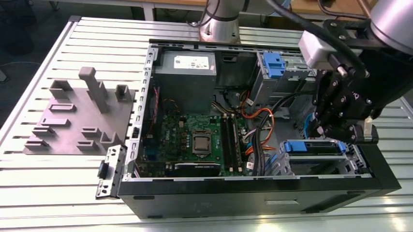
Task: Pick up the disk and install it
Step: 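Insert the disk into the insertion slot, then insert the first disk wire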
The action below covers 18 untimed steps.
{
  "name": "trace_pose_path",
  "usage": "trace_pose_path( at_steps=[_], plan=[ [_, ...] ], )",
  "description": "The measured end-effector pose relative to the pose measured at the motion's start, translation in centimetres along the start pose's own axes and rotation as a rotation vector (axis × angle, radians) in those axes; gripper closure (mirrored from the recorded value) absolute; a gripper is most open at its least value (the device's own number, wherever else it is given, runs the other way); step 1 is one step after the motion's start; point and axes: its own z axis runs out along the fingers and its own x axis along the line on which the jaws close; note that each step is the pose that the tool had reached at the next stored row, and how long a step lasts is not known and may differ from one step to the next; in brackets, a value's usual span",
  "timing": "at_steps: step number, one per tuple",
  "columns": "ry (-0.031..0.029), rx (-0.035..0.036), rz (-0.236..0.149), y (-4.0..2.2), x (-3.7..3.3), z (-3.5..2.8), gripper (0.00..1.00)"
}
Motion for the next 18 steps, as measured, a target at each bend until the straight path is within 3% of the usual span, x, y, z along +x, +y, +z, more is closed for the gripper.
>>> trace_pose_path(
  at_steps=[10, 13, 15, 18],
  plan=[
    [-0.0002, 0.0000, 0.000, -0.19, 0.03, 1.81, 0.89],
    [0.0002, 0.0001, 0.000, -0.19, 0.03, 1.88, 0.89],
    [-0.0003, 0.0060, 0.000, -0.19, 0.03, 2.01, 0.89],
    [-0.0003, 0.0061, 0.000, -0.19, 0.03, 2.01, 0.89]
  ],
)
